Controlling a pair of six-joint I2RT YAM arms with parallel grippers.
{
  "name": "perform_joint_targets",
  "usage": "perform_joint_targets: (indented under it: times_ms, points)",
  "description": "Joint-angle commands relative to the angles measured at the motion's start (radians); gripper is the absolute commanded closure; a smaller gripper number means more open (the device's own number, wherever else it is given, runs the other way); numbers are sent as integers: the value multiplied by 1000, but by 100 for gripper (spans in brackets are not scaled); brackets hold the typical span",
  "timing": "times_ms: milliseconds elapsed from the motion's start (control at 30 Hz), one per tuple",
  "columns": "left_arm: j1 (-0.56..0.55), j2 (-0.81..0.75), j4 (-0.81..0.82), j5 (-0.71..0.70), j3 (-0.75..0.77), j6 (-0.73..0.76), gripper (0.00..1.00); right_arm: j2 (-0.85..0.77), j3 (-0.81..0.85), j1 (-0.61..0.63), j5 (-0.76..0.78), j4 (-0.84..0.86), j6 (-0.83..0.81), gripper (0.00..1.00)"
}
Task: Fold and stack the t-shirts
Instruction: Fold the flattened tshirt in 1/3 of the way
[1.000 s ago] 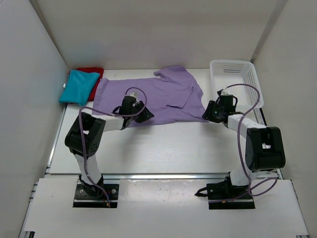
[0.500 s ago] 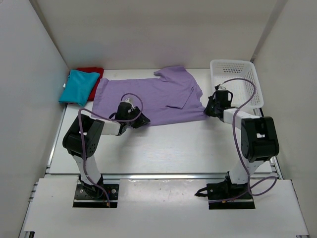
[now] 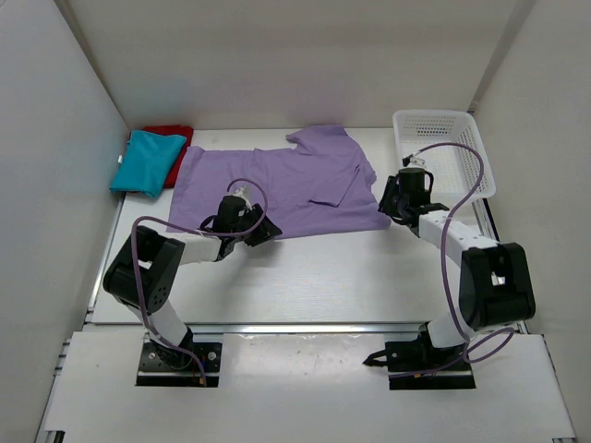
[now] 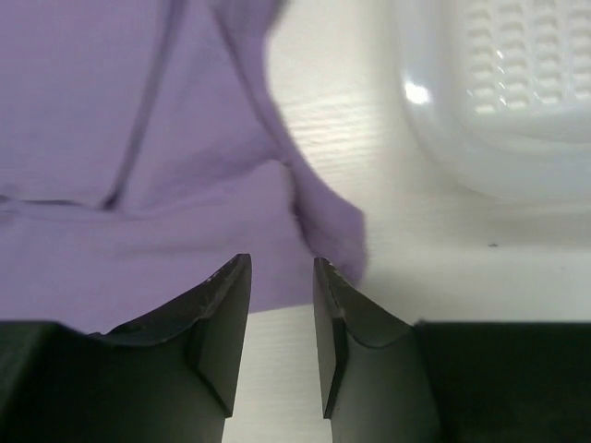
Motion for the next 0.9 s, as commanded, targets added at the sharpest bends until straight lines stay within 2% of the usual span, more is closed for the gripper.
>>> perform_joint_targets:
  times_ms: [0,100,200,333,400,567,767,867]
  points:
    - [-40,-54,-19,-23,50,3,54,-92,-11,38,-1,37,35,69]
    - [-83,29,-51,-55,164,20,53,1,12,58,-135,60,46,79]
    - [-99,125,-82,-45,250,23,53,101,52,83,-161,65,43,84]
    - [-80,192,-41,12,242,-24,55,178,52,57,-207,49,84,99]
    - [-82,180,-16,26,175,-40,55,170,18,40,-210,22,90,100]
    - [-114,120,63,64,-1,-64,56,25,-156,11,-170,-32,124,100]
    - [-239,9,136,68,-231,-150,58,-265,-471,-14,-250,-50,182,100]
    - [-284,-69,153,55,-297,-198,56,-406,-512,15,-247,-95,202,100]
